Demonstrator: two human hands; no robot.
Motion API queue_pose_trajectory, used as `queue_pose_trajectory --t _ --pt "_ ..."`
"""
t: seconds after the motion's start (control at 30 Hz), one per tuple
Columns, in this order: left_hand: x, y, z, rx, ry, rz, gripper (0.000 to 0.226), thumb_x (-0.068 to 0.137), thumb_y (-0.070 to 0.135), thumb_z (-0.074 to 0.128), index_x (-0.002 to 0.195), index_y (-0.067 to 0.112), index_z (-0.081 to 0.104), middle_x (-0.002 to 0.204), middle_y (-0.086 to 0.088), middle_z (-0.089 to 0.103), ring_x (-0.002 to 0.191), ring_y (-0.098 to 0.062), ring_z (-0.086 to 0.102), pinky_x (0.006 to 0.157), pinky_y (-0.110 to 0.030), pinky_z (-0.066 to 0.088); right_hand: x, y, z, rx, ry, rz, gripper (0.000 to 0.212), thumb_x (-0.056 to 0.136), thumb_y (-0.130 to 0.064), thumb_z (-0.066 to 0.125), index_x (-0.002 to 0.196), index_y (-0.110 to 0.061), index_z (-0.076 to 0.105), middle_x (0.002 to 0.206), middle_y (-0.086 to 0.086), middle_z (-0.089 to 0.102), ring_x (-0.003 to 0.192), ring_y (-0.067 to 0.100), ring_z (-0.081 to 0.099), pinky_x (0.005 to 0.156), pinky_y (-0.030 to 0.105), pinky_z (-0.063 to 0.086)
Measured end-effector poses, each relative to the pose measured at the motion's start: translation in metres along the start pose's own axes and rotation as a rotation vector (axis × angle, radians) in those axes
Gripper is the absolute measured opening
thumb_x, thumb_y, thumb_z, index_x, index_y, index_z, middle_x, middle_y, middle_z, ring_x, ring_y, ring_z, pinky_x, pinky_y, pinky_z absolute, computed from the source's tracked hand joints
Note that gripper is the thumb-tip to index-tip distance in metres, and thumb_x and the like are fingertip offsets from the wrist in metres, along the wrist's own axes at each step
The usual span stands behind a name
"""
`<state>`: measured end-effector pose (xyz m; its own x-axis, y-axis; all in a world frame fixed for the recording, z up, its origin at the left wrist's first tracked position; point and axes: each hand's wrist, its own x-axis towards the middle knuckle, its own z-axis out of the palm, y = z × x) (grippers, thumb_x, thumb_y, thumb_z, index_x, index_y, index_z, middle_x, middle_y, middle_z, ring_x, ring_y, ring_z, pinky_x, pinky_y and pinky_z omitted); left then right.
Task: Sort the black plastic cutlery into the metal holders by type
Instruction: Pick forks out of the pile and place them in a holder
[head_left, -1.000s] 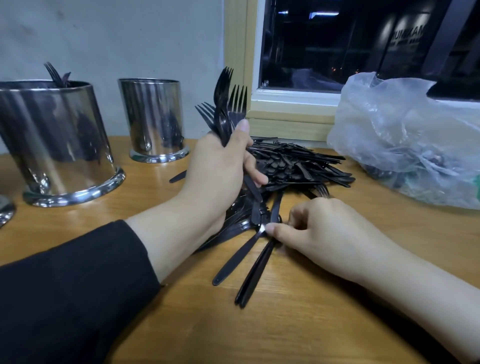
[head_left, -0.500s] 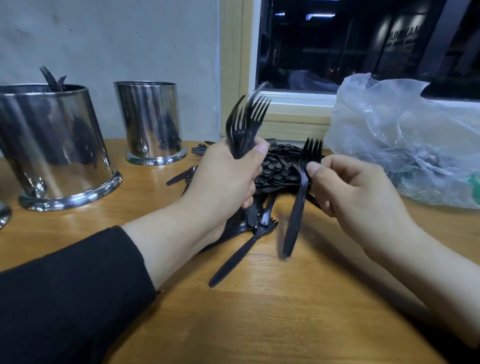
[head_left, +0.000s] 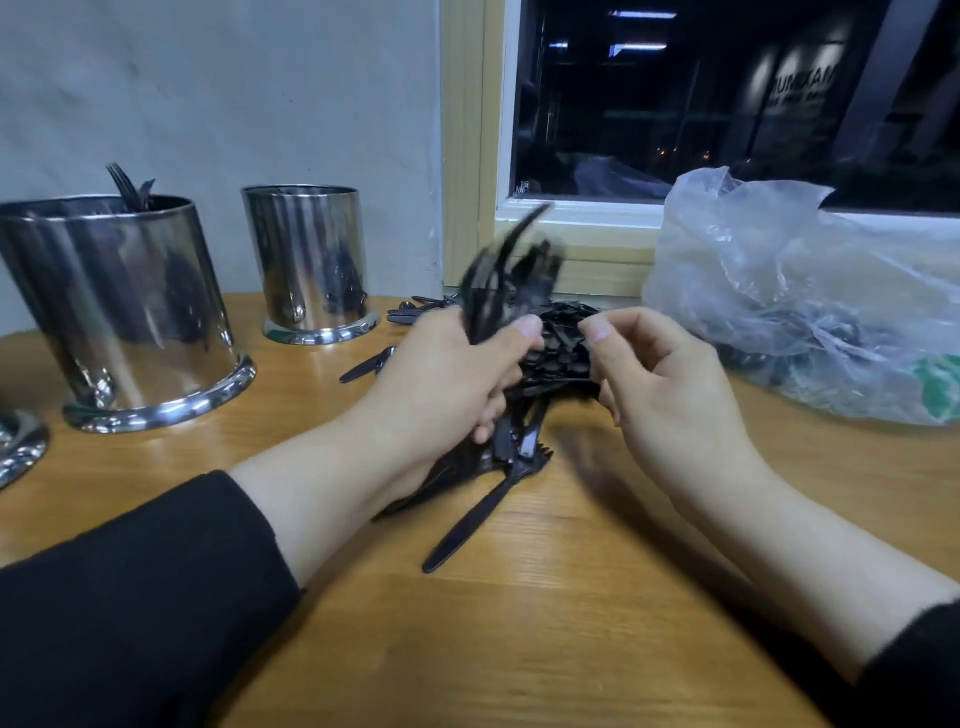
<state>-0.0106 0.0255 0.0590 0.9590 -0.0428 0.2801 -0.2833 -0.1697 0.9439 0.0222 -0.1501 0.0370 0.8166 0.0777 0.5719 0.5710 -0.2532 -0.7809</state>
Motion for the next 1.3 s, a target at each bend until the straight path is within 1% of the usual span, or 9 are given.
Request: queue_pose_trajectory --t 0.1,0.17,0.33,0.53,0.83,0.93,1.1,1.2,1.3 --pt "-0.002 0.001 -0.027 -0.069 0.106 0.019 0.016 0.102 0.027 0.061 0.093 0.015 0.059 0.066 -0.001 0.054 0.049 -0.017 0.052 0.044 -0.026 0.046 -0.004 0.004 -0.004 -0.35 -0.322 -0.14 0.008 0.097 -0.025 0.063 0.097 -0.031 0.068 0.09 -0.016 0.065 0.084 0.004 0.06 0.074 0.021 0.043" --pt "-0.004 -0.003 -0.041 -0.046 0.127 0.03 0.016 0.103 0.03 0.061 0.093 0.017 0.06 0.066 -0.001 0.053 0.046 -0.016 0.046 0.042 -0.026 0.04 -0.006 0.003 -0.008 -0.483 -0.542 -0.203 0.015 0.095 -0.023 0.063 0.103 -0.035 0.068 0.103 -0.021 0.06 0.097 0.001 0.058 0.08 0.013 0.039" --pt "-0.004 -0.014 -0.046 -0.046 0.161 -0.005 0.028 0.102 0.035 0.062 0.078 0.024 0.051 0.061 0.005 0.041 0.046 -0.012 0.031 0.043 -0.023 0.027 -0.003 0.01 -0.015 -0.632 -0.745 -0.228 0.027 0.09 -0.034 0.069 0.116 -0.041 0.065 0.121 -0.028 0.05 0.122 -0.002 0.046 0.105 0.022 0.038" --pt "-0.005 -0.012 -0.047 0.006 0.131 0.023 0.03 0.102 0.035 0.059 0.101 0.006 0.066 0.064 0.0 0.04 0.047 -0.013 0.031 0.043 -0.024 0.026 -0.002 0.014 -0.013 -0.75 -0.699 -0.281 0.031 0.089 -0.042 0.065 0.121 -0.043 0.063 0.116 -0.02 0.048 0.113 0.007 0.046 0.101 0.032 0.042" --pt "-0.009 -0.007 -0.046 0.074 0.127 0.074 0.029 0.104 0.032 0.057 0.095 0.006 0.066 0.063 -0.005 0.043 0.045 -0.016 0.034 0.044 -0.026 0.029 0.001 0.011 -0.013 -0.748 -0.52 -0.498 0.018 0.091 -0.035 0.059 0.101 -0.027 0.073 0.109 -0.009 0.055 0.1 0.015 0.046 0.086 0.049 0.046" --pt "-0.008 -0.006 -0.047 0.118 0.128 0.074 0.031 0.105 0.031 0.055 0.091 0.007 0.066 0.059 -0.001 0.056 0.046 -0.018 0.051 0.044 -0.027 0.042 0.0 0.001 -0.019 -0.665 -0.508 -0.538 0.017 0.096 -0.028 0.056 0.104 -0.022 0.07 0.108 -0.008 0.059 0.102 0.016 0.053 0.089 0.043 0.046" --pt "-0.009 0.0 -0.047 0.192 0.032 0.016 0.029 0.105 0.03 0.055 0.092 0.007 0.067 0.075 -0.006 0.077 0.068 -0.024 0.075 0.067 -0.037 0.063 0.001 -0.002 -0.021 -0.499 -0.425 -0.559 0.019 0.097 -0.014 0.062 0.113 -0.012 0.071 0.102 -0.004 0.064 0.094 0.012 0.063 0.08 0.034 0.051" --pt "-0.013 0.002 -0.041 0.248 -0.085 -0.023 0.026 0.105 0.03 0.054 0.097 0.008 0.065 0.079 -0.007 0.078 0.067 -0.024 0.075 0.069 -0.042 0.064 0.0 -0.004 -0.014 -0.47 -0.277 -0.576 0.017 0.093 -0.015 0.07 0.11 -0.011 0.072 0.097 -0.006 0.066 0.089 0.004 0.062 0.076 0.026 0.049" --pt "-0.017 0.0 -0.037 0.329 -0.176 -0.013 0.027 0.105 0.033 0.054 0.088 0.012 0.058 0.067 -0.003 0.07 0.05 -0.022 0.058 0.053 -0.035 0.052 -0.003 -0.009 -0.007 -0.445 -0.119 -0.549 0.02 0.091 -0.022 0.074 0.108 -0.014 0.069 0.094 -0.01 0.068 0.085 0.005 0.064 0.075 0.028 0.053"
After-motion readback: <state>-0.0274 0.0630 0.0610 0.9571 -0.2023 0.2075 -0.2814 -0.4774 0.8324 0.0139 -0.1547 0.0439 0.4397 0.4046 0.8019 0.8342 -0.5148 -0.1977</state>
